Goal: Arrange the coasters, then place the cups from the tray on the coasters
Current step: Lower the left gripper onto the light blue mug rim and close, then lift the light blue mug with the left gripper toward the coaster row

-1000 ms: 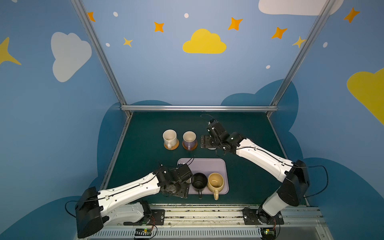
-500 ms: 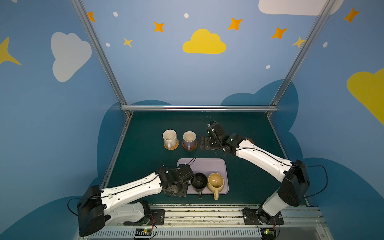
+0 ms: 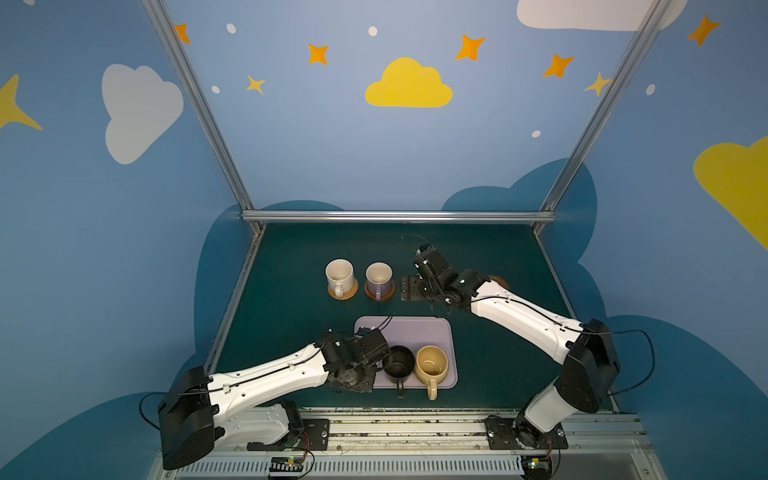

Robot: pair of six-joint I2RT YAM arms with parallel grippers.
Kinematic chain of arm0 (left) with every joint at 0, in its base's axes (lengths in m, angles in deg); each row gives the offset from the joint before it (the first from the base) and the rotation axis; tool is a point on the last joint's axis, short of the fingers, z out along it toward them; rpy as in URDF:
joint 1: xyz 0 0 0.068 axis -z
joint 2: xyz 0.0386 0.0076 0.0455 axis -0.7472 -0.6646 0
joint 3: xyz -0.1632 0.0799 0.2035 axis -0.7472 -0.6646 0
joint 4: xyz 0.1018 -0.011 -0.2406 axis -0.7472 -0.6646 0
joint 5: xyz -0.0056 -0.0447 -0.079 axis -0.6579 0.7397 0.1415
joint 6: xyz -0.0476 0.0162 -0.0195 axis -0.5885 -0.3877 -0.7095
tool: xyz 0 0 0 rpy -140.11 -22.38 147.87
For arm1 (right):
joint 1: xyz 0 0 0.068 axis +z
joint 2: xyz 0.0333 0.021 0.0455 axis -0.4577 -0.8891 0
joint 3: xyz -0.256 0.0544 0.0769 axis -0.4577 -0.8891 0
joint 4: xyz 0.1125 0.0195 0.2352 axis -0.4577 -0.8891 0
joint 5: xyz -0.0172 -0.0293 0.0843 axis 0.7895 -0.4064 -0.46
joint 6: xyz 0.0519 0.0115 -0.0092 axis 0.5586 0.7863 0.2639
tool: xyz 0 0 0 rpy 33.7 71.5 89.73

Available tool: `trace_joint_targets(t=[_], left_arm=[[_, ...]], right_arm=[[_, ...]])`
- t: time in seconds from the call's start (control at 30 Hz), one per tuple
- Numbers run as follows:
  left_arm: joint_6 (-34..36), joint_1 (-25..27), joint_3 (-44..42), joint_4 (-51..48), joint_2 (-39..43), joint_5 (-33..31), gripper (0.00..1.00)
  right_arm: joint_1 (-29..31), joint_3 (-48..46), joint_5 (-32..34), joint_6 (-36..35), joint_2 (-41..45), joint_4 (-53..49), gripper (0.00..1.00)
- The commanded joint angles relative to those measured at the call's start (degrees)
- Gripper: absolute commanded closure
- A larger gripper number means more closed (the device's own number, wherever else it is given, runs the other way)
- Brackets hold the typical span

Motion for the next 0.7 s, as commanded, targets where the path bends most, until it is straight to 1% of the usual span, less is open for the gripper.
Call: trace_joint_targets(t=[0.0, 0.17, 0.3, 0.43, 0.67], left_arm=[[0.0, -0.1, 0.6, -0.3, -0.5, -1.4, 0.86], [0.0, -0.1, 0.5, -0.6, -0.3, -1.5, 0.90], [0.2, -0.1, 0.8, -1.1, -0.8, -2.2, 0.96], [0.4, -0.1, 1.6, -2.0, -1.2, -2.8, 0.96], [0.4, -0.2, 2.7, -2.0, 0.9, -4.0, 0.96]], right_arm=[[-0.3, -1.0, -1.1, 0.7, 1.2, 1.1, 0.08], [-0.1, -3.9, -2.6, 1.0, 2.6, 5.1, 0.08], [-0.1, -5.4, -2.1, 0.8, 4.0, 6.5, 0.08], [-0.2, -5.8, -1.8, 0.7, 4.3, 6.4, 0.08], [-0.1, -7.7, -2.0, 0.4, 5.6, 8.2, 0.08]])
